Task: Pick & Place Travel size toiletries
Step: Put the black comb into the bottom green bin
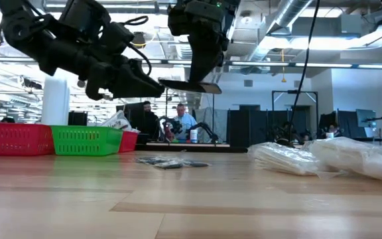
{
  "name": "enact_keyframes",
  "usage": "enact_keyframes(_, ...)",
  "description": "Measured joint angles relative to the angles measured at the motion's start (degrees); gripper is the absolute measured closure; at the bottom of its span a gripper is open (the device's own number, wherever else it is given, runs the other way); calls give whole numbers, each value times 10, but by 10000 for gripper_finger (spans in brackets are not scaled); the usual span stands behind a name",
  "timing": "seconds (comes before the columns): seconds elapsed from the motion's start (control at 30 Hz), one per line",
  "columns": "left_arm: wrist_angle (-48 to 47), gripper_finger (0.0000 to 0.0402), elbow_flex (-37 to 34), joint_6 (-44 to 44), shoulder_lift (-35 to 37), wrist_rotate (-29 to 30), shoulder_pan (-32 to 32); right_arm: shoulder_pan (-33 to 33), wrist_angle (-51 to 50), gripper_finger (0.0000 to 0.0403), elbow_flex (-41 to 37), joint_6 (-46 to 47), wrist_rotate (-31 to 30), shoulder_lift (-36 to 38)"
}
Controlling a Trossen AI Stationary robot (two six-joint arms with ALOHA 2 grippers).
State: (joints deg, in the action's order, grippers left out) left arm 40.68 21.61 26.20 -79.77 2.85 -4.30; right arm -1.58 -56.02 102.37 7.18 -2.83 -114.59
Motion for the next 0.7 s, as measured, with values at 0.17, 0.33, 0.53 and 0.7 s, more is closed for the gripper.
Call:
enact_keyframes(0.17, 12, 239, 0, 9, 0, 39, 11, 0, 5, 403, 0, -3, 4, 0)
enact_keyframes(0.33, 18, 221, 0, 10, 0, 49, 9, -7, 7, 403, 0, -3, 14, 0)
enact_keyframes(0.53, 19, 219, 0, 10, 0, 55, 11, -12, 10, 403, 0, -6, 17, 0)
enact_keyframes(0.7, 30, 222, 0, 12, 0, 56, 34, -13, 21, 403, 0, -7, 30, 0)
